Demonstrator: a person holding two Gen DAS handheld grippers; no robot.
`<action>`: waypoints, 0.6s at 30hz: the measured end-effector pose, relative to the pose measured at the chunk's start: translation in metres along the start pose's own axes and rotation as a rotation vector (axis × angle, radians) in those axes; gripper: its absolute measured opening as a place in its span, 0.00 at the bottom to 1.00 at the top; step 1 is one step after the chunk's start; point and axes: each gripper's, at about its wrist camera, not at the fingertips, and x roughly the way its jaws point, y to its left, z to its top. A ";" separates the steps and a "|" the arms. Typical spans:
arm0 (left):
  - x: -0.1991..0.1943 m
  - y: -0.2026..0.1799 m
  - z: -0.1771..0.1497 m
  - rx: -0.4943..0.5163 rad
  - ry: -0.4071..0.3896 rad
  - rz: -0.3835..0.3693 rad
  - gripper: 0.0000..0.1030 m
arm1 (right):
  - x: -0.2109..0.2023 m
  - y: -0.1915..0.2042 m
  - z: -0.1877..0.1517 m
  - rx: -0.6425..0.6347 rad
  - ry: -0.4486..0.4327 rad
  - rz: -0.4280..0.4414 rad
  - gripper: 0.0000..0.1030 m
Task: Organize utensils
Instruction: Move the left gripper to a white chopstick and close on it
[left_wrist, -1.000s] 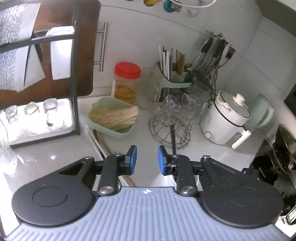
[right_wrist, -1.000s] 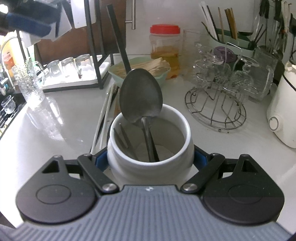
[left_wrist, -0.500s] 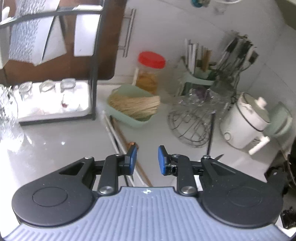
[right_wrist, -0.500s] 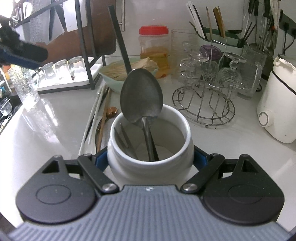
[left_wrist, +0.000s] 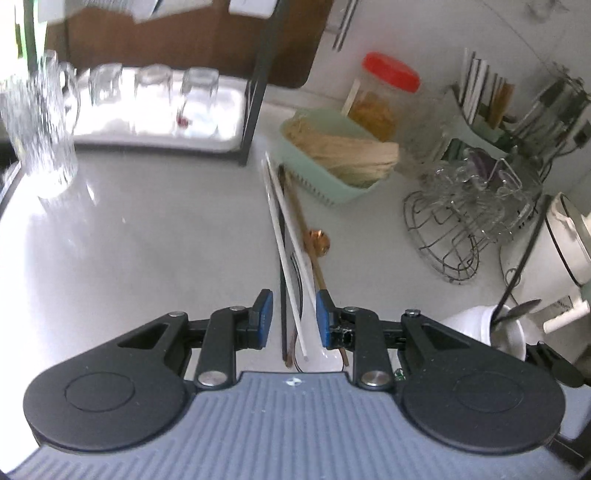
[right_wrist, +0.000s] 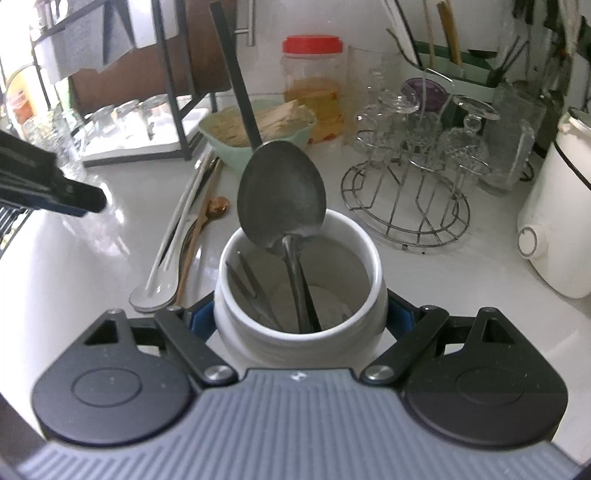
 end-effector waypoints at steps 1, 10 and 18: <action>0.004 0.001 -0.001 -0.010 0.001 0.000 0.28 | 0.000 -0.001 0.000 -0.010 0.001 0.009 0.88; 0.044 0.003 -0.003 -0.016 0.008 -0.004 0.28 | -0.001 -0.003 -0.002 -0.023 -0.007 0.030 0.88; 0.074 0.008 0.005 -0.021 -0.001 -0.023 0.26 | -0.001 -0.003 0.000 -0.019 0.001 0.027 0.88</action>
